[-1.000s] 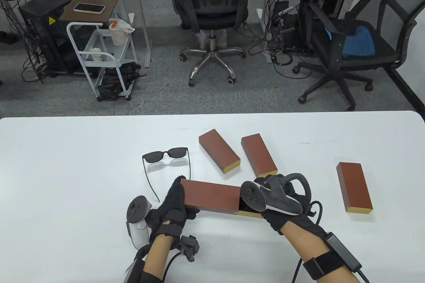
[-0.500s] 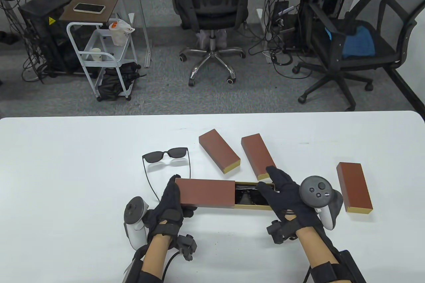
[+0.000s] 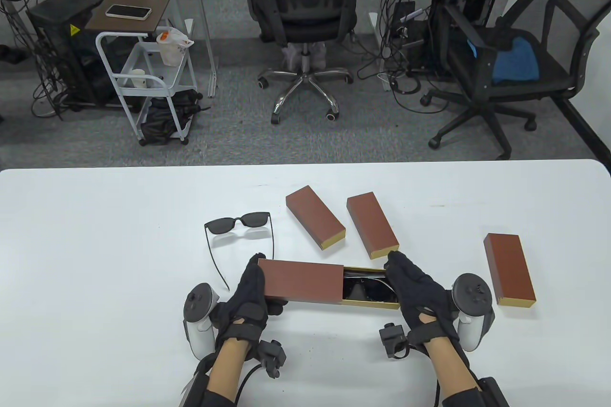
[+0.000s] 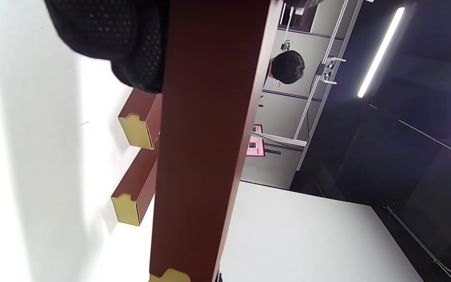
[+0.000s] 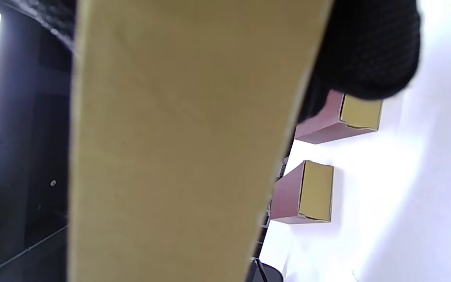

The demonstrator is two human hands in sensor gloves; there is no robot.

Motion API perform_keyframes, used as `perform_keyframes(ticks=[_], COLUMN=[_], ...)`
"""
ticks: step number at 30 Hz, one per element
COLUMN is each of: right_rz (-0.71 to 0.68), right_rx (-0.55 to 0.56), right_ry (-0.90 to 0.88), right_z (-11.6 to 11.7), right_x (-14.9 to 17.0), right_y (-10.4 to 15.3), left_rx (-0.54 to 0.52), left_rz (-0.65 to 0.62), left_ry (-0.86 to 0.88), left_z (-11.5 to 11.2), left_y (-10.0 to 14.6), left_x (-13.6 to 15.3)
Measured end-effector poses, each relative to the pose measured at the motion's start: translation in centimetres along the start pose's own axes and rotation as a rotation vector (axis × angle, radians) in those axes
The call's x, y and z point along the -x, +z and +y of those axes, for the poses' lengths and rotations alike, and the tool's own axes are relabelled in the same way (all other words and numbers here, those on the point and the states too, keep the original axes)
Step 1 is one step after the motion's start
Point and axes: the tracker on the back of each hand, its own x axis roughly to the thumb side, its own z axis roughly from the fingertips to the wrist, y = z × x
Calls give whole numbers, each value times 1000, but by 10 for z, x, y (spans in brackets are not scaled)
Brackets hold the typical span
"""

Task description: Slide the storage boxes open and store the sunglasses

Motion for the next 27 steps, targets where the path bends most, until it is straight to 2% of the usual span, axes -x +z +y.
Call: perform_keyframes(ticks=[10, 17, 22, 27], right_rz=[0, -50, -103, -150], right_rx=[38, 87, -6, -74], right_ry=[-4, 4, -168, -200], right_z=[-7, -12, -7, -4], right_x=[-2, -5, -2, -2], right_y=[1, 5, 7, 7], left_rx=[21, 40, 41, 70], left_rz=[2, 9, 15, 24], left_ry=[15, 22, 41, 56], left_z=[-4, -8, -9, -16], left_y=[0, -1, -1, -1], left_x=[2, 2, 2, 3])
